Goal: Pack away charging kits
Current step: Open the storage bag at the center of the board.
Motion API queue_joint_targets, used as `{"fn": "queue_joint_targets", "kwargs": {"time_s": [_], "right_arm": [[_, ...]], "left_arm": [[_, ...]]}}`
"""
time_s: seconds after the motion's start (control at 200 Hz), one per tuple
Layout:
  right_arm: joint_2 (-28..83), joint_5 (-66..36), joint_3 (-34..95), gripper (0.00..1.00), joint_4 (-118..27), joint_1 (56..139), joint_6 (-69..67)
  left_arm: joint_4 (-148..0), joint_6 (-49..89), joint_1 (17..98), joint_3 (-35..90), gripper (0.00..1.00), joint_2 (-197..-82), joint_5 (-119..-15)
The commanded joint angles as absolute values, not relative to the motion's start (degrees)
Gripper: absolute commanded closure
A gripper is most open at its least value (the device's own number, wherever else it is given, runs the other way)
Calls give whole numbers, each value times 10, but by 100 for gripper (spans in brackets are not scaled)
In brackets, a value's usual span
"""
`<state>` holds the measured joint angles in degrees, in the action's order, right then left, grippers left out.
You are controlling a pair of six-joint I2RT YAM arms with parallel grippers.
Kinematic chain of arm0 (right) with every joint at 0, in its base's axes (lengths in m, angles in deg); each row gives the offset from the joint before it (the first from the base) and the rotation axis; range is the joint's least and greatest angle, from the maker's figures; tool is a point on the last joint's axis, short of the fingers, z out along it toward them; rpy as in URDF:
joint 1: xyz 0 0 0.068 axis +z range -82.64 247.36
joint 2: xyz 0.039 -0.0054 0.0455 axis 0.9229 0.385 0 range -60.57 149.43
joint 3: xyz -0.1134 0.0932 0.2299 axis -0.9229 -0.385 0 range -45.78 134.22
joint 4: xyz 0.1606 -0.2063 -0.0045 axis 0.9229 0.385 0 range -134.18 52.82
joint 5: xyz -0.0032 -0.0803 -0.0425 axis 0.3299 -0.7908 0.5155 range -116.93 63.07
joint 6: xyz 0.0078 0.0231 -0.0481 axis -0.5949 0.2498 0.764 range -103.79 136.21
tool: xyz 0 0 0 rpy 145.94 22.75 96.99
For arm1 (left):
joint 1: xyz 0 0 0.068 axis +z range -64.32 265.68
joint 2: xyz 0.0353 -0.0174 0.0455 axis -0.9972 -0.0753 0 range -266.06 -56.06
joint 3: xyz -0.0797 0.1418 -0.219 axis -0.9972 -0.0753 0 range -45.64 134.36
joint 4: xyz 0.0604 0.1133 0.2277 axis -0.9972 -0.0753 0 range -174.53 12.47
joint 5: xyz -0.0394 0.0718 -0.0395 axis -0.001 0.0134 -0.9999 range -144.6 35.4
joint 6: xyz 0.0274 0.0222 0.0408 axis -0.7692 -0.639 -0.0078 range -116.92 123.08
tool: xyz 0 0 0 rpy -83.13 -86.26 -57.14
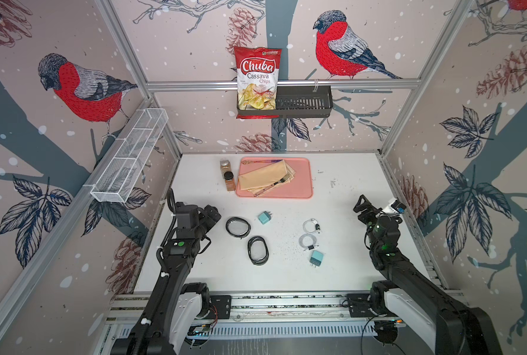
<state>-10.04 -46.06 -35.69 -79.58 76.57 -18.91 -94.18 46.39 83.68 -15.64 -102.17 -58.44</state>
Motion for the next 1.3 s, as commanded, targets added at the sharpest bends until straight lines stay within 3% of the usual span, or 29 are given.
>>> {"fn": "queue_joint_targets", "kwargs": {"time_s": [0.0, 0.06, 0.115, 0.33, 0.615, 0.78, 1.296], "right_arm": [[-105, -511, -363, 1, -794, 766, -231], [-105, -531, -355, 0, -771, 766, -246], [-106, -535, -353, 0, -762, 767, -255], [-124, -536, -326, 0, -715, 767, -232], [-103, -456, -288, 1, -665, 768, -160], [-83, -436, -279, 0, -668, 768, -149], [-93, -441, -286, 1, -668, 775, -148]], "left_arm": [[-977, 425, 806, -137, 4, -1021, -627], [-993, 437, 799, -132, 8, -1019, -663], [-991, 446, 776, -140, 4, -1006, -671], [-1046, 516, 578, -136, 3, -997, -519], [-1074, 604, 353, -66, 26, -1203, -407], [-1105, 633, 320, -27, 35, -1294, -396], [-1219, 687, 267, 83, 45, -1453, -319]]}}
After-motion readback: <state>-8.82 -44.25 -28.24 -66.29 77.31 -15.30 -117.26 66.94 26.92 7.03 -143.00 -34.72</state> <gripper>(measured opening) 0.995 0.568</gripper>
